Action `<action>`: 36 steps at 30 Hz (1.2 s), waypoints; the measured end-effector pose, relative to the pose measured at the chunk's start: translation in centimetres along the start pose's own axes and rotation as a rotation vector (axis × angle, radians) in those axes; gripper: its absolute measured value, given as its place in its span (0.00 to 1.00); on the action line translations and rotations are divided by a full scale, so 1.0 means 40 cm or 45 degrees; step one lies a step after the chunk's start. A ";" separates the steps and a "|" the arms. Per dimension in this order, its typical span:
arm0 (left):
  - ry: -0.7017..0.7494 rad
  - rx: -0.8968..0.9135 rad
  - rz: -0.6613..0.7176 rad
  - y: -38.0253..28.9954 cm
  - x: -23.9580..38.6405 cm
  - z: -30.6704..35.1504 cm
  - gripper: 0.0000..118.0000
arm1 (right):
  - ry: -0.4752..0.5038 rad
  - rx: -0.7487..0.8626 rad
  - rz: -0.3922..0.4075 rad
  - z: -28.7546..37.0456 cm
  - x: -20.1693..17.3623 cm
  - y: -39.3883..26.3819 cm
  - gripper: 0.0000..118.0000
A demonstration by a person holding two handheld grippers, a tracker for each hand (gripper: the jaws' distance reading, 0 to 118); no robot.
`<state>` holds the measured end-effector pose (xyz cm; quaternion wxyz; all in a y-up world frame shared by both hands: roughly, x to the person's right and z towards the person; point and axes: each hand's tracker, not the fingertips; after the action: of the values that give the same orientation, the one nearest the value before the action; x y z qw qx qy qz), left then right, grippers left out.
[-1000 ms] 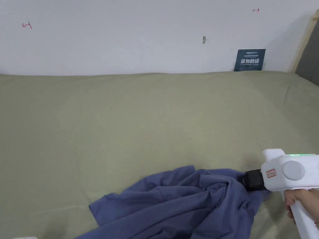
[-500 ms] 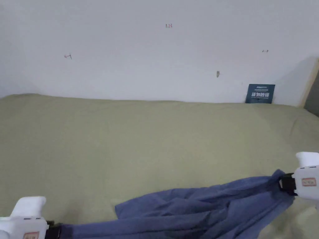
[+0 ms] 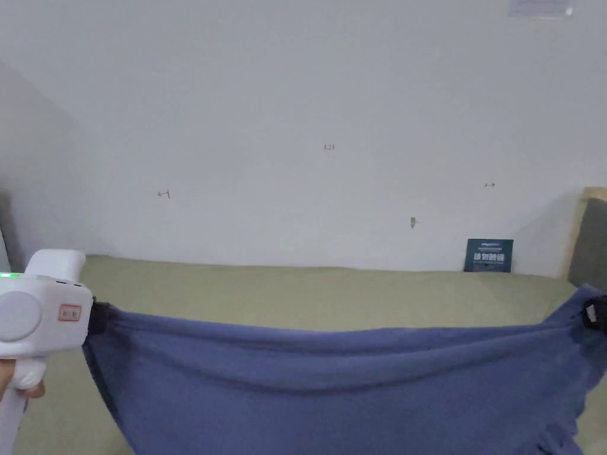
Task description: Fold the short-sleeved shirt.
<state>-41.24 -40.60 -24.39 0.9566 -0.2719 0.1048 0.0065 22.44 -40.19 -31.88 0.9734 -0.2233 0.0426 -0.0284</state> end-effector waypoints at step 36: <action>0.185 0.102 0.052 0.463 0.167 -0.436 0.00 | -0.178 0.122 -0.024 -0.461 -0.085 0.446 0.02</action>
<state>-39.43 -34.20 -49.85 0.9562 -0.2310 0.1799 0.0021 17.93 -31.87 -55.96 0.9833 -0.1782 -0.0290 -0.0240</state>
